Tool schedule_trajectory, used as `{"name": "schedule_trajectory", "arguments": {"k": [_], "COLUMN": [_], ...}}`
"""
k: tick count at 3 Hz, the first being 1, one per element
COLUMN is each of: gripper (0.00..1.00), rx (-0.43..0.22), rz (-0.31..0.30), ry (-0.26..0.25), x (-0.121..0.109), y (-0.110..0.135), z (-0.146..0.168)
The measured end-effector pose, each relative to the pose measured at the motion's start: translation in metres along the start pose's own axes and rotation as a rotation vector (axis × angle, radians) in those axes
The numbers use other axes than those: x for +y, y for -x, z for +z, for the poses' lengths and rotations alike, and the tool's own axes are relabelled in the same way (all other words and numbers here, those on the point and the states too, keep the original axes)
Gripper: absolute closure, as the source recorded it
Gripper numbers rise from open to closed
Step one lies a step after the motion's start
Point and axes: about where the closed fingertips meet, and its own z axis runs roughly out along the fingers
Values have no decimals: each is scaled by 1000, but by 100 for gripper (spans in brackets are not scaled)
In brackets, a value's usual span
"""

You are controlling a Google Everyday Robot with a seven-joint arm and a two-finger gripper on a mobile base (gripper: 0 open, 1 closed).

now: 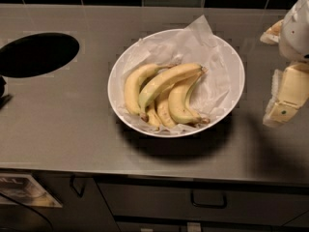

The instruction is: Pick banana from white bowl

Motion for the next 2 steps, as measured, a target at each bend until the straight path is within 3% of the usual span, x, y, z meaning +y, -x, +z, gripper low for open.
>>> {"name": "schedule_trajectory", "arguments": {"k": [2], "gripper": [0], "rx": [-6], "rz": [-30], "ry": [-11], "x": [0], "y": [11], "z": [0]}}
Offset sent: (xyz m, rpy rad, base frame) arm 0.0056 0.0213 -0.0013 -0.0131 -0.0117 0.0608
